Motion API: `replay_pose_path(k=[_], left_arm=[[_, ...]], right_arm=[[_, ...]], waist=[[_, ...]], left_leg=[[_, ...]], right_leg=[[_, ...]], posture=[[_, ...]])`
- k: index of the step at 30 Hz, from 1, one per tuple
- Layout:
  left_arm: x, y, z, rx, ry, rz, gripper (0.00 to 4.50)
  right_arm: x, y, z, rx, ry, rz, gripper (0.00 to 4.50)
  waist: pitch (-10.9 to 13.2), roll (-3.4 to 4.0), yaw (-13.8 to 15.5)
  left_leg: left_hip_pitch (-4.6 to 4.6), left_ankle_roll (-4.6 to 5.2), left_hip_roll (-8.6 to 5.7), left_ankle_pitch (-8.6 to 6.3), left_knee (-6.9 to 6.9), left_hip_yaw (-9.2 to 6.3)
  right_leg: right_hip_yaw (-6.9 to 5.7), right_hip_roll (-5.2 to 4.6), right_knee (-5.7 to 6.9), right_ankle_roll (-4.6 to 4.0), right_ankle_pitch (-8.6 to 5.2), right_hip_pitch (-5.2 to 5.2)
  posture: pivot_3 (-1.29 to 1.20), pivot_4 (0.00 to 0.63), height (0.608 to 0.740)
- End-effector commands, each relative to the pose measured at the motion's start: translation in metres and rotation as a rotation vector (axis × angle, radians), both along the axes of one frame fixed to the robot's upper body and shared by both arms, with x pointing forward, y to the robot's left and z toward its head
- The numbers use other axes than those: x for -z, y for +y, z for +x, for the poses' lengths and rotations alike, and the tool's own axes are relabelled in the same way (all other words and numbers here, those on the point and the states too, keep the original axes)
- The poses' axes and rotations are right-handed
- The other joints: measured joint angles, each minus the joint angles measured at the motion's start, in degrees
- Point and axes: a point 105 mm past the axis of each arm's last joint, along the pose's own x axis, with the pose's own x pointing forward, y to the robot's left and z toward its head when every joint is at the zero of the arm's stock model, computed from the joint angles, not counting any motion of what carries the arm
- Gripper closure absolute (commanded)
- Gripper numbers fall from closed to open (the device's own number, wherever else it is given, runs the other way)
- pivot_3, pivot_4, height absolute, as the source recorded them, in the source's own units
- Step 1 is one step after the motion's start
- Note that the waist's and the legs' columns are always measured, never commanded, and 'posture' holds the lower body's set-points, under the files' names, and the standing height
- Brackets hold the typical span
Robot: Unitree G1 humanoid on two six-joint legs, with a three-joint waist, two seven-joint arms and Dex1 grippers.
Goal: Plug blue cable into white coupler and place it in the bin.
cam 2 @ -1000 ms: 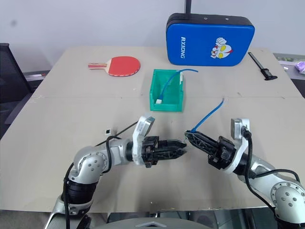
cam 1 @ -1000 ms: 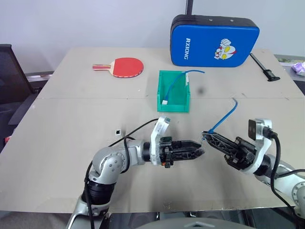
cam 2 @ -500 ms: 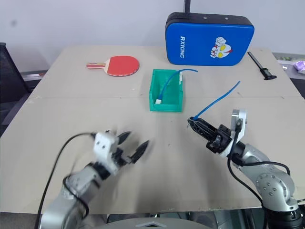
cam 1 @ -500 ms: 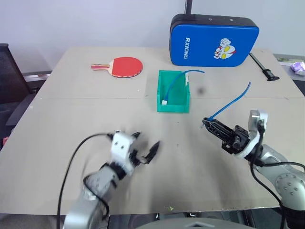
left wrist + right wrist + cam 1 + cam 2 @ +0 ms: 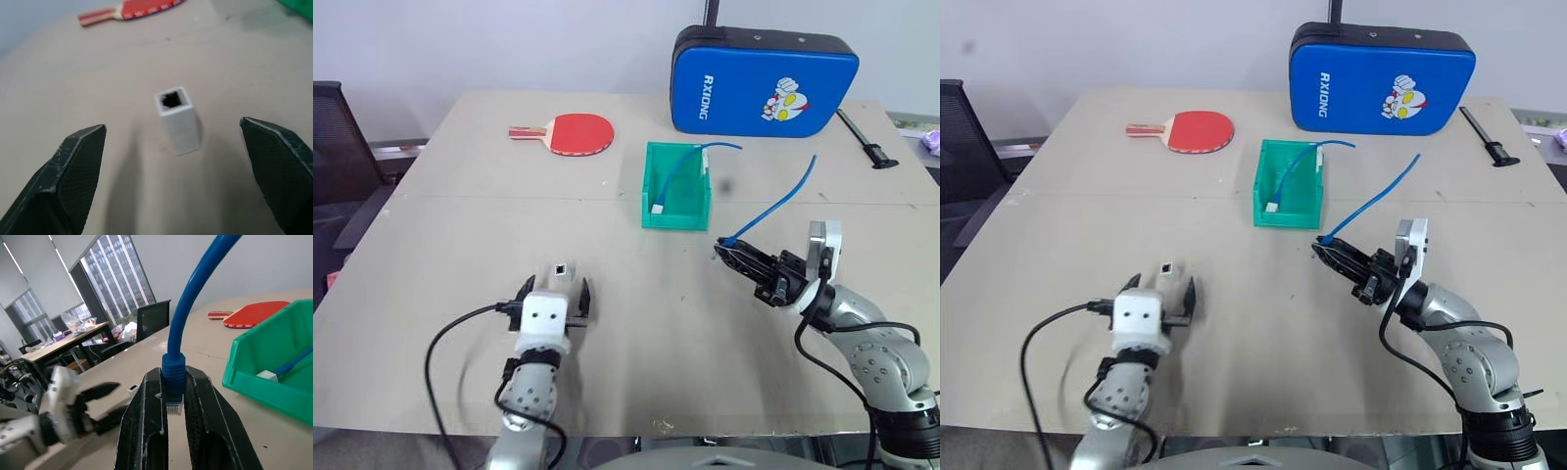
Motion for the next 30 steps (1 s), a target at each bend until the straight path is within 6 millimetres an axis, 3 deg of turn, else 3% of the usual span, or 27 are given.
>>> replay_pose_path(k=[1,3,6,13,16,21,24,30], left_arm=[[0.013,0.005,0.009,-0.02,0.052,-0.062,0.01],[0.016,0.005,0.012,-0.022,0.07,-0.095,0.01],[0.018,0.008,0.012,-0.031,0.095,-0.141,0.81],[0.022,0.002,0.009,0.039,0.147,-0.136,4.15],[0.022,-0.014,0.013,0.136,0.175,-0.148,4.14],[-0.013,-0.075,0.032,0.53,0.044,-0.063,4.14],[-0.024,-0.101,0.042,0.666,-0.002,-0.014,4.14],[-0.039,-0.137,0.056,0.728,-0.096,0.013,4.14]], right_arm=[[-0.01,-0.002,0.0,0.012,-0.059,0.007,4.5],[-0.01,-0.002,0.0,0.021,-0.062,0.005,4.5],[-0.011,-0.003,-0.001,0.028,-0.067,0.002,4.5],[-0.012,0.0,0.0,0.033,-0.083,-0.011,4.5],[-0.012,0.009,0.004,0.029,-0.144,-0.087,4.5],[-0.015,0.038,0.016,0.011,-0.282,-0.164,4.5],[-0.016,0.053,0.026,0.022,-0.32,-0.178,4.5],[0.003,0.073,0.045,0.103,-0.375,-0.304,4.5]], waist=[[0.0,0.04,-0.1],[-0.1,0.1,-0.2],[-0.2,0.3,-0.2],[-0.2,0.36,-0.3],[-0.2,0.4,-0.2],[-0.3,0.41,0.1],[-0.2,0.35,-0.2],[-0.2,0.35,-0.3]], left_leg=[[0.03,0.0,0.0,0.0,0.0,-0.01],[0.06,0.0,0.0,0.0,0.01,-0.01],[0.14,0.0,-0.01,0.01,0.03,-0.03],[0.3,0.0,-0.01,0.01,0.04,-0.02],[0.29,0.0,-0.01,0.01,0.04,-0.02],[0.28,-0.01,-0.3,0.02,0.13,-0.12],[0.2,-0.01,-0.41,0.04,0.21,-0.12],[0.15,-0.11,-0.42,0.09,0.12,-0.14]], right_leg=[[-0.01,0.0,0.03,0.0,0.0,0.03],[-0.01,0.01,0.07,0.01,0.0,0.05],[-0.01,0.01,0.13,0.01,0.0,0.1],[0.02,0.03,0.24,0.0,-0.01,0.17],[0.02,0.03,0.24,0.0,-0.01,0.16],[0.02,0.01,0.28,0.0,-0.01,0.19],[0.03,0.01,0.29,0.0,-0.01,0.18],[0.0,0.04,0.27,0.31,0.1,0.14]], posture=[[0.0,0.15,0.728],[0.0,0.15,0.728],[0.0,0.15,0.728],[0.0,0.15,0.728],[0.0,0.15,0.728],[0.0,0.15,0.728],[0.0,0.15,0.728],[0.0,0.15,0.728]])
